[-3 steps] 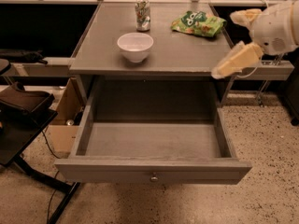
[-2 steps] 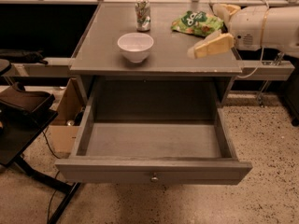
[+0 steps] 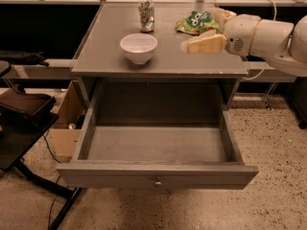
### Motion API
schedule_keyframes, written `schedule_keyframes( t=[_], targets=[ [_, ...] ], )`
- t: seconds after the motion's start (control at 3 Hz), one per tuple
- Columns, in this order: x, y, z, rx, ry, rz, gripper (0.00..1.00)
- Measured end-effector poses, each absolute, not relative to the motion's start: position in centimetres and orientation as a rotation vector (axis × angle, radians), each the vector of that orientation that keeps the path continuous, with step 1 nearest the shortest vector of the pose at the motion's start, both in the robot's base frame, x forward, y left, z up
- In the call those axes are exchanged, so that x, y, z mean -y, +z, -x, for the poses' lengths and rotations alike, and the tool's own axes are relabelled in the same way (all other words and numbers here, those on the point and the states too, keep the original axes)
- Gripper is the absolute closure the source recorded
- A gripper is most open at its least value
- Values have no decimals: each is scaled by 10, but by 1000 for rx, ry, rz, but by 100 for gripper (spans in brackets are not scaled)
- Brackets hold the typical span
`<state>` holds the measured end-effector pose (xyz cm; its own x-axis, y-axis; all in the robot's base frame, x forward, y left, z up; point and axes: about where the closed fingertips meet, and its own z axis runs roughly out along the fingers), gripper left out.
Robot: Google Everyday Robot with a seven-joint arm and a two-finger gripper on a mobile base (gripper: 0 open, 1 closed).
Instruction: Place 7up can into top drawer
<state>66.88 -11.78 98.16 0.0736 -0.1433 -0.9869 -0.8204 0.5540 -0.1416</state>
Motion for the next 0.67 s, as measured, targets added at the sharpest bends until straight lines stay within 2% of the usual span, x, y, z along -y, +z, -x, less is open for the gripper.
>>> schedule_keyframes(
  t=[0.33, 0.67],
  targets=[
    [106, 967, -697, -1465, 624, 850, 0],
    [89, 961, -750, -1466, 612, 830, 0]
  ],
)
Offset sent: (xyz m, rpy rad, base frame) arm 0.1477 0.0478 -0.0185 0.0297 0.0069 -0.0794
